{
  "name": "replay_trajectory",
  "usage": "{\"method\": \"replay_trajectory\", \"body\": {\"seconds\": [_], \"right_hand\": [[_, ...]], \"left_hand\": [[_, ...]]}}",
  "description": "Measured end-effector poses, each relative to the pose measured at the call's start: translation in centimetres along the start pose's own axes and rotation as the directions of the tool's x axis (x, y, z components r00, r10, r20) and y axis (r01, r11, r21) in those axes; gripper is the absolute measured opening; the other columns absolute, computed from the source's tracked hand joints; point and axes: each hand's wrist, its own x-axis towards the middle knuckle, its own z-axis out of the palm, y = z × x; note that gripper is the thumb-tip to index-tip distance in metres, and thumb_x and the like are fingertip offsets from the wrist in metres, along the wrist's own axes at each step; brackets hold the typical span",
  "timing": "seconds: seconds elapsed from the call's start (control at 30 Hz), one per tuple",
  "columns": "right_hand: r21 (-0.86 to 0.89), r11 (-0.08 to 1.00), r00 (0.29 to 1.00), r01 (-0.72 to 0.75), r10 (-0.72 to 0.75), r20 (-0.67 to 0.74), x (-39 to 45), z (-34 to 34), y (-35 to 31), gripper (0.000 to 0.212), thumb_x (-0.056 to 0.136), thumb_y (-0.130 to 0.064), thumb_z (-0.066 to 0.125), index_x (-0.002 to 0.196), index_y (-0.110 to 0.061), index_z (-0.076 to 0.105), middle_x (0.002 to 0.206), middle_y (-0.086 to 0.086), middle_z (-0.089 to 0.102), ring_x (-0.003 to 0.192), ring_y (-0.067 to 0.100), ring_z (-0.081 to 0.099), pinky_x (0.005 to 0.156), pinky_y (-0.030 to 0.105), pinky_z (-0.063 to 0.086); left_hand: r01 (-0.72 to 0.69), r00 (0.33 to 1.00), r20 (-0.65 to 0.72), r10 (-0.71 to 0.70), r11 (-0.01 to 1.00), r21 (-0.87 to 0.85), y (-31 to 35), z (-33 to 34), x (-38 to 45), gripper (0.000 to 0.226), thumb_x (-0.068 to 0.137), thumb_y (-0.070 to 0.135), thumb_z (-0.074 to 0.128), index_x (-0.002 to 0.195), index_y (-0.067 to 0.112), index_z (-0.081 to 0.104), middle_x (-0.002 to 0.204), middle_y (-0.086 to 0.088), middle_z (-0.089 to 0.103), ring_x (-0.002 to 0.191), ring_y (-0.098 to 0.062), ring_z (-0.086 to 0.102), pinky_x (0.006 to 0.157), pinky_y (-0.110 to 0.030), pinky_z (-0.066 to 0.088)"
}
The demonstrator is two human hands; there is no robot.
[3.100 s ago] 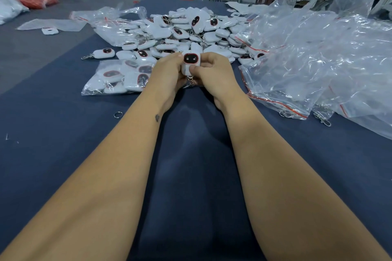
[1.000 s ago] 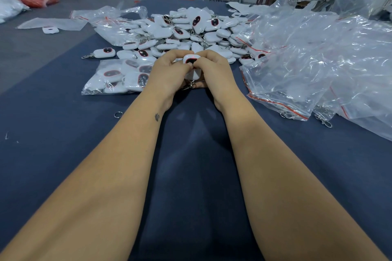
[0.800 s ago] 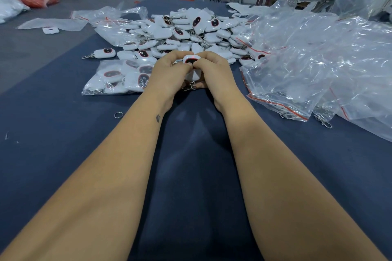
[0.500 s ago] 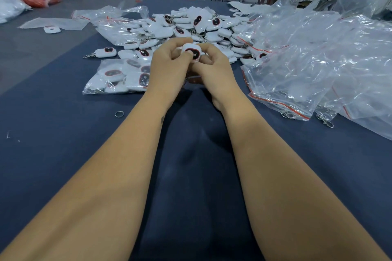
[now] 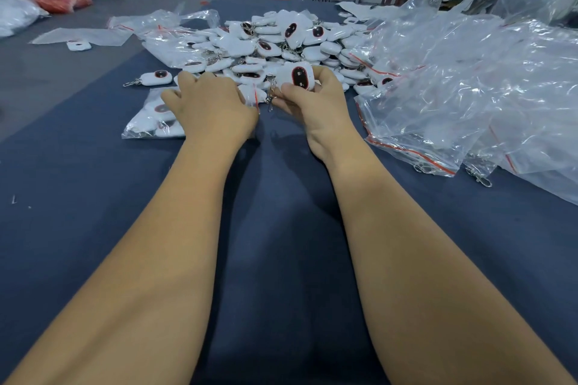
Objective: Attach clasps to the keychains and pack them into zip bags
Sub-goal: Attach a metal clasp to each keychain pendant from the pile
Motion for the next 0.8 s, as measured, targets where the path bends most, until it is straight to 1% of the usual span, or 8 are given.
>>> {"method": "replay_trajectory", "body": {"seconds": [0.1,0.2,0.3,0.43,0.5,0.6,0.7,0.8], "right_hand": [[0.151,0.989,0.999,-0.002,-0.004,0.043,-0.3,0.4,-0.4,0.023,0.089,0.015,0.056,0.099,-0.004,0.047,0.091,0.017,0.062,0.084,0.027,0.069,0.086,0.036,0.059],[0.210,0.978,0.998,-0.005,-0.009,0.064,-0.5,0.8,-0.5,0.022,0.092,0.014,0.052,0.098,-0.005,0.045,0.093,0.017,0.060,0.085,0.028,0.068,0.087,0.036,0.059],[-0.004,1.000,1.000,0.030,-0.030,-0.002,-0.7,0.7,-0.4,0.027,0.089,0.009,0.060,0.101,-0.009,0.044,0.092,0.013,0.061,0.082,0.023,0.064,0.078,0.030,0.057],[-0.348,0.934,0.995,0.075,-0.092,-0.031,-1.0,0.5,0.0,0.024,0.089,-0.008,0.068,0.099,-0.015,0.047,0.091,0.016,0.067,0.081,0.023,0.060,0.079,0.041,0.053],[-0.486,0.861,0.987,0.147,-0.159,0.016,-1.1,0.9,-0.1,0.005,0.096,-0.018,0.060,0.098,-0.015,0.056,0.094,0.011,0.069,0.086,0.022,0.063,0.083,0.040,0.052],[-0.736,0.643,0.975,0.211,-0.193,0.112,-0.8,1.2,0.1,0.031,0.103,-0.028,0.046,0.078,-0.022,0.064,0.088,-0.005,0.061,0.098,0.026,0.057,0.091,0.042,0.046],[-0.743,0.669,0.998,0.007,-0.050,-0.035,-0.8,1.5,0.3,0.028,0.100,-0.050,0.041,0.082,-0.032,0.052,0.098,-0.018,0.039,0.113,0.020,0.037,0.099,0.034,0.030],[-0.681,0.727,0.993,-0.092,0.119,-0.007,-0.5,1.4,0.2,0.052,0.088,-0.069,0.037,0.113,-0.029,0.058,0.122,-0.007,0.052,0.122,0.022,0.043,0.096,0.036,0.026]], "left_hand": [[-0.014,0.999,-0.050,0.005,0.982,-0.188,0.1,-0.2,0.0,0.017,0.079,0.028,0.057,0.086,0.021,0.071,0.085,0.001,0.060,0.110,-0.032,0.048,0.083,-0.039,0.028],[-0.014,0.998,-0.064,-0.023,0.850,-0.526,0.7,-0.5,-0.6,0.013,0.078,0.026,0.056,0.081,0.021,0.067,0.079,0.004,0.065,0.088,-0.024,0.059,0.073,-0.031,0.043],[-0.016,0.996,-0.078,-0.052,0.729,-0.684,1.4,-0.7,-1.0,0.009,0.078,0.026,0.057,0.080,0.022,0.065,0.069,0.010,0.060,0.071,-0.011,0.056,0.062,-0.023,0.042],[-0.042,0.993,-0.106,-0.060,0.650,-0.759,1.9,-0.4,-1.0,0.005,0.080,0.021,0.059,0.079,0.025,0.060,0.066,0.014,0.055,0.061,0.002,0.049,0.055,-0.010,0.036],[-0.067,0.993,-0.115,-0.039,0.614,-0.787,2.0,-0.3,-1.0,0.007,0.083,0.019,0.059,0.079,0.025,0.059,0.067,0.015,0.055,0.059,0.007,0.050,0.056,-0.008,0.038],[-0.110,0.989,-0.145,-0.016,0.575,-0.811,2.0,-0.3,-1.0,0.010,0.083,0.017,0.060,0.079,0.026,0.059,0.069,0.015,0.057,0.063,0.005,0.052,0.061,-0.007,0.041],[-0.131,0.989,-0.145,0.019,0.553,-0.823,2.0,-0.6,-1.0,0.011,0.086,0.020,0.060,0.082,0.027,0.066,0.076,0.014,0.065,0.076,-0.004,0.061,0.074,-0.016,0.049],[-0.106,0.994,-0.096,0.045,0.474,-0.874,1.8,-0.9,-1.0,0.018,0.092,0.022,0.055,0.099,0.024,0.072,0.091,0.013,0.069,0.087,-0.003,0.063,0.087,-0.024,0.052]]}}
